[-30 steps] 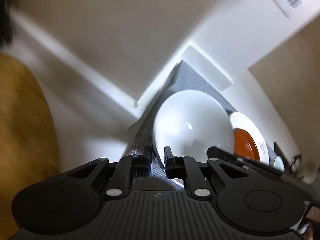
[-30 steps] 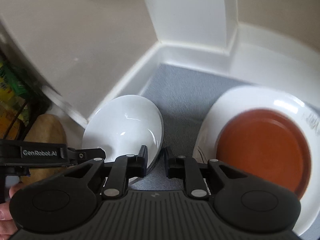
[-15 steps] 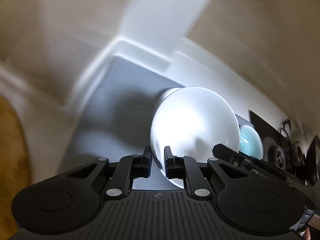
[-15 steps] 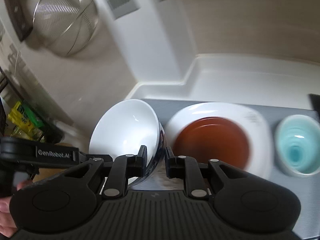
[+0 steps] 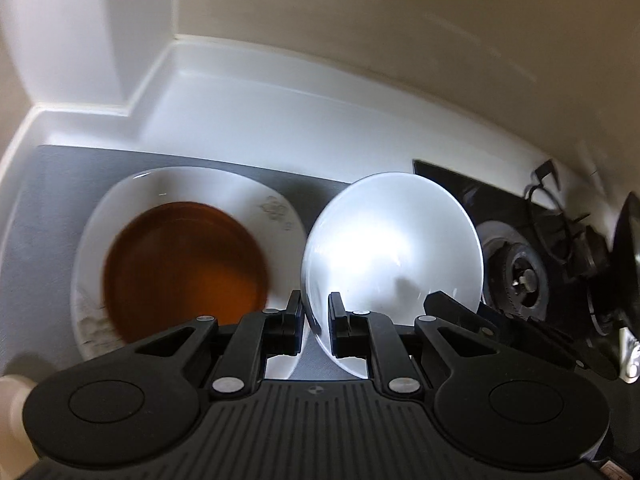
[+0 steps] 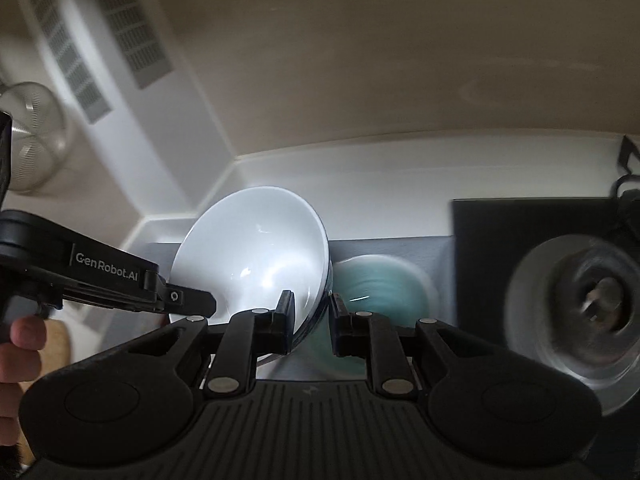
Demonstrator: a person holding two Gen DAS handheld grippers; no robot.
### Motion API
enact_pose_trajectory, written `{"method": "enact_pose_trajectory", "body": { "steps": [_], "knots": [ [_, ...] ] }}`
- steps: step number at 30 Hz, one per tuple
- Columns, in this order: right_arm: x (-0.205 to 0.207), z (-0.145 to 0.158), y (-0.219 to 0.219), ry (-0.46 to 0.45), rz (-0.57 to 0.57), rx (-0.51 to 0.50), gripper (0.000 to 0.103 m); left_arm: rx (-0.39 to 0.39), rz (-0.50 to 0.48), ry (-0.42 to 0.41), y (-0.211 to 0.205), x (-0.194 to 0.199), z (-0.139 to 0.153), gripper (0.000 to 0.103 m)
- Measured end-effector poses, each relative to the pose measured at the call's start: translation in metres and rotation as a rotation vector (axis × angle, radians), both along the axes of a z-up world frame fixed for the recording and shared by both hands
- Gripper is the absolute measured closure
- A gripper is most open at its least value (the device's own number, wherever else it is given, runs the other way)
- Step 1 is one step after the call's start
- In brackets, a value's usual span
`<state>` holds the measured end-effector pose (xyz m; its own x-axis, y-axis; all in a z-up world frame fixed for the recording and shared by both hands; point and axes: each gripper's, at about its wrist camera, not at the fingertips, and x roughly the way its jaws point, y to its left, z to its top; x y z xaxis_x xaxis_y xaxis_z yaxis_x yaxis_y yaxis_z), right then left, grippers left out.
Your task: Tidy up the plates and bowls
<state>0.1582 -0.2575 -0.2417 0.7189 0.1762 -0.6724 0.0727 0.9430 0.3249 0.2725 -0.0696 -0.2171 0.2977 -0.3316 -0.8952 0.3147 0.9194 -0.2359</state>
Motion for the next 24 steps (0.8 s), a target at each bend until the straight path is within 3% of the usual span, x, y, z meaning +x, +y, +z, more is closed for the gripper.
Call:
{"method": "enact_pose_trajectory", "body": {
  "steps": [7, 15, 24],
  "knots": [
    [0.014, -0.030, -0.019, 0.070, -0.011, -0.012, 0.087, 0.068, -0.025, 0.084, -0.025, 0.014, -0.029, 0.090],
    [0.016, -0.045, -0.026, 0.110, -0.024, -0.028, 0.086, 0.103, -0.056, 0.033, -0.047, 0.014, -0.030, 0.091],
    [0.020, -0.045, -0.024, 0.104, 0.037, -0.102, 0.085, 0.114, 0.006, 0.055, -0.047, 0.018, -0.046, 0.091]
  ]
}}
